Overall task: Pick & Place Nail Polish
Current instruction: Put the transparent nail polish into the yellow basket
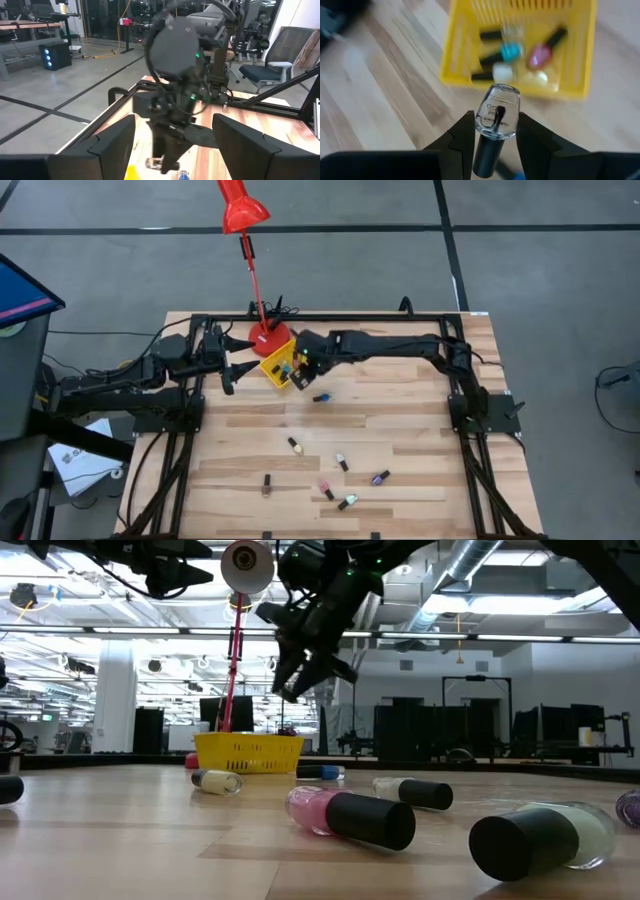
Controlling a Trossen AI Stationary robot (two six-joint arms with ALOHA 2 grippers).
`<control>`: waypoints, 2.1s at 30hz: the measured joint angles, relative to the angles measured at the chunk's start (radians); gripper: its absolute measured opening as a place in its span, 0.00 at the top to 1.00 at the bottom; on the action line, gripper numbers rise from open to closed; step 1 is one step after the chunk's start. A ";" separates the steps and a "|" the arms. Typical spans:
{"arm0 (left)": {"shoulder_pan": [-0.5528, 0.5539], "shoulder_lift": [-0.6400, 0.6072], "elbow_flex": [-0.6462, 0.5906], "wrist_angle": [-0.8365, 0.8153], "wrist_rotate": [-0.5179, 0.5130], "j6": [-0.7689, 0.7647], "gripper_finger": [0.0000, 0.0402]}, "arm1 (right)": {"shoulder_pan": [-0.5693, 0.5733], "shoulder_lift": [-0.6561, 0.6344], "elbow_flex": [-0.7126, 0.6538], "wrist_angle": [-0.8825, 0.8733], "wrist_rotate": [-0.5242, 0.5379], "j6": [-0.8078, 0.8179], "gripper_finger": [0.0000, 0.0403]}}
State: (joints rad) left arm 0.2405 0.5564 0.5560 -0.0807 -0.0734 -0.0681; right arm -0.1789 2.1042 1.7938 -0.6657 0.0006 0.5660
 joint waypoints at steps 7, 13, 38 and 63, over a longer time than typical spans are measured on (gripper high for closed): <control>0.000 0.000 0.000 -0.001 0.000 0.000 0.35 | -0.058 0.021 0.031 0.117 0.026 -0.113 0.73; 0.000 0.000 0.000 -0.002 0.000 0.000 0.35 | -0.073 0.061 0.030 0.238 0.029 -0.197 0.73; 0.000 0.000 0.000 -0.002 0.000 -0.027 0.35 | -0.071 0.160 0.030 0.307 0.184 -0.330 0.73; 0.000 0.000 0.000 -0.001 0.000 -0.026 0.35 | -0.054 0.207 0.029 0.352 0.248 -0.381 0.73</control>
State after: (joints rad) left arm 0.2405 0.5564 0.5560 -0.0820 -0.0734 -0.0939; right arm -0.2329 2.3108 1.8225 -0.3136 0.2485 0.1848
